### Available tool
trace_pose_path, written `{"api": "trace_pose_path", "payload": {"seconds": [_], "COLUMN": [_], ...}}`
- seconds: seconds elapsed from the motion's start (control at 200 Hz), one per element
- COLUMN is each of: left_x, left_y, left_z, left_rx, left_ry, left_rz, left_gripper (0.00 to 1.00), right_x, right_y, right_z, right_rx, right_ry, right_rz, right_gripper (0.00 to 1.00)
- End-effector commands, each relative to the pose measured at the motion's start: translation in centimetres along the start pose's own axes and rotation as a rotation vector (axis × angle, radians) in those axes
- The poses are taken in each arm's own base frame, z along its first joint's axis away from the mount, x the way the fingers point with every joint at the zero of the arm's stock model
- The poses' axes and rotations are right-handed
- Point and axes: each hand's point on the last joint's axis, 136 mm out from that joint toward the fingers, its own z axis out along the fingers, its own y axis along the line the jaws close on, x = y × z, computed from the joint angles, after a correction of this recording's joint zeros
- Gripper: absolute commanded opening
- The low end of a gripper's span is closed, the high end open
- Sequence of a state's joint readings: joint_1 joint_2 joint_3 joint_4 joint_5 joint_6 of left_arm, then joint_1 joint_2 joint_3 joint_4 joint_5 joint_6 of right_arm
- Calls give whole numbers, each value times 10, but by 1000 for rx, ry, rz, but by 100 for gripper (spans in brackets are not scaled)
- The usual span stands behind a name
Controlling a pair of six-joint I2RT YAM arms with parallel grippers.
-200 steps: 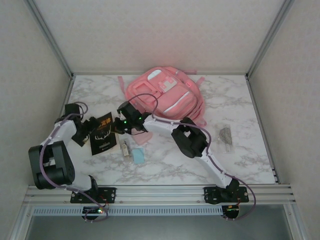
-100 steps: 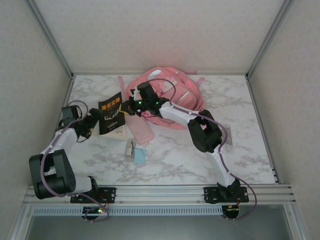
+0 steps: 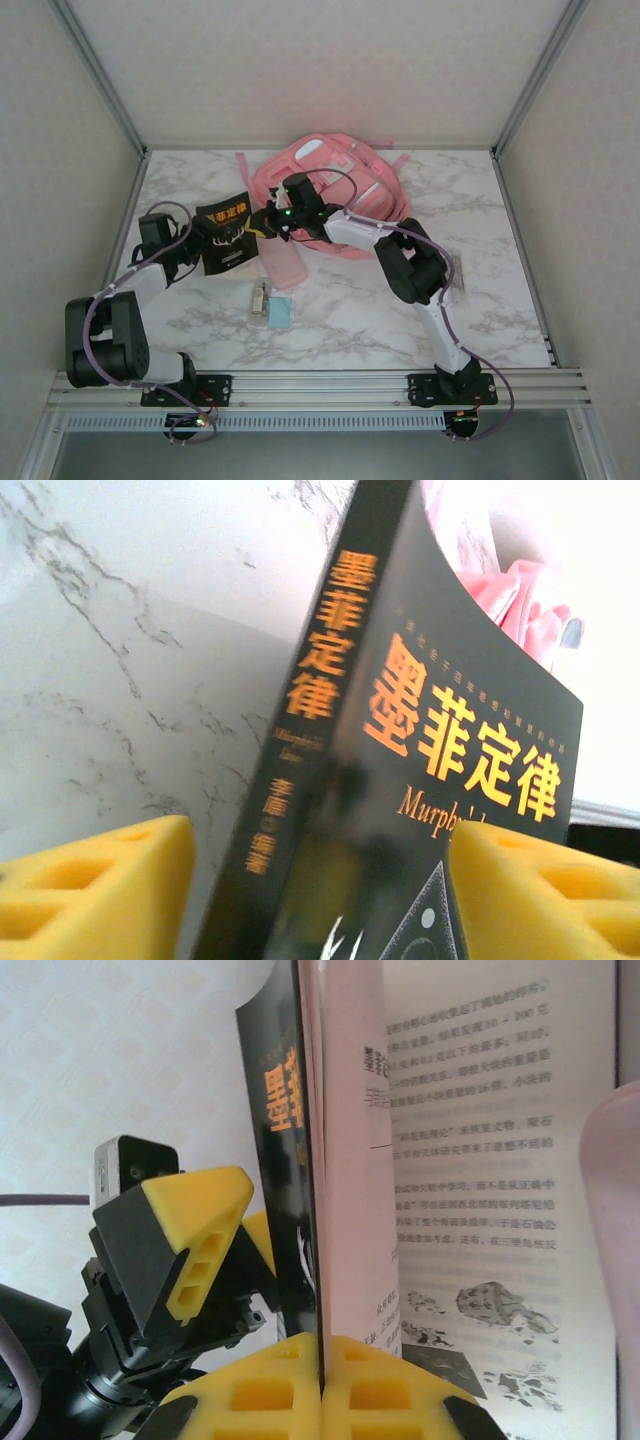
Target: Pack the student bag
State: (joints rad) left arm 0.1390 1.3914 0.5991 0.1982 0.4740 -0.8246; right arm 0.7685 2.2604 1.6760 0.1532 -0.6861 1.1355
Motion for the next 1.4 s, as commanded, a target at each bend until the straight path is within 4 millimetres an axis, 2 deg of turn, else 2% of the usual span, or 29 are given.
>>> {"api": "trace_pose_path", "payload": {"seconds": [0.0,0.08,0.175,0.295,0.37,0.39,0.41,0.44,0.455,0.496,0.521,0.541,0.576,0.661,0.806,0.951,0.971,0.986,1.026,1.166,1.286,1.396], "left_x": [-1,-3,-7,-13,-17,-18,-19,-21,-22,-25,-29,-32,-38,-55,-86,-109,-109,-108,-108,-95,-83,-69], "left_y": [-19,-24,-29,-36,-44,-46,-48,-51,-53,-57,-61,-64,-69,-88,-108,-120,-123,-124,-128,-141,-150,-156], "left_z": [1,-1,-6,-15,-20,-22,-23,-25,-26,-30,-33,-36,-42,-57,-79,-93,-94,-93,-94,-84,-79,-77], "left_rx": [75,78,63,39,49,54,57,60,62,61,60,59,54,70,92,133,147,154,173,233,289,325], "left_ry": [-1,1,-7,-27,-43,-46,-50,-56,-61,-74,-90,-101,-127,-200,-361,-559,-580,-589,-632,-702,-731,-735], "left_rz": [15,23,26,28,25,25,23,18,17,12,12,15,17,22,-36,-111,-119,-123,-139,-170,-190,-190], "left_gripper": [53,42,21,14,5,5,4,0,0,0,0,0,0,0,0,0,0,0,0,0,0,0], "right_x": [-6,-7,-9,-10,-11,-11,-12,-11,-11,-11,-10,-10,-22,-22,-10,6,6,17,24,37,30,20], "right_y": [35,35,34,39,43,44,45,46,47,48,49,49,47,42,48,70,72,77,83,103,110,108], "right_z": [-18,-19,-19,-19,-20,-20,-20,-20,-21,-23,-25,-26,-39,-53,-67,-68,-69,-62,-57,-46,-43,-42], "right_rx": [-79,-81,-81,-103,-114,-115,-117,-119,-120,-117,-114,-112,-105,-61,-26,-117,-127,-133,-153,-240,-300,-359], "right_ry": [-25,-29,-33,-40,-42,-41,-41,-38,-38,-43,-46,-50,-85,-111,-118,-101,-102,-80,-72,-84,-111,-160], "right_rz": [-41,-39,-36,-32,-35,-35,-35,-36,-34,-31,-32,-32,-25,-15,-6,53,65,63,76,146,206,272], "right_gripper": [0,0,0,0,1,7,16,36,51,79,94,98,99,99,99,99,99,99,99,99,99,99]}}
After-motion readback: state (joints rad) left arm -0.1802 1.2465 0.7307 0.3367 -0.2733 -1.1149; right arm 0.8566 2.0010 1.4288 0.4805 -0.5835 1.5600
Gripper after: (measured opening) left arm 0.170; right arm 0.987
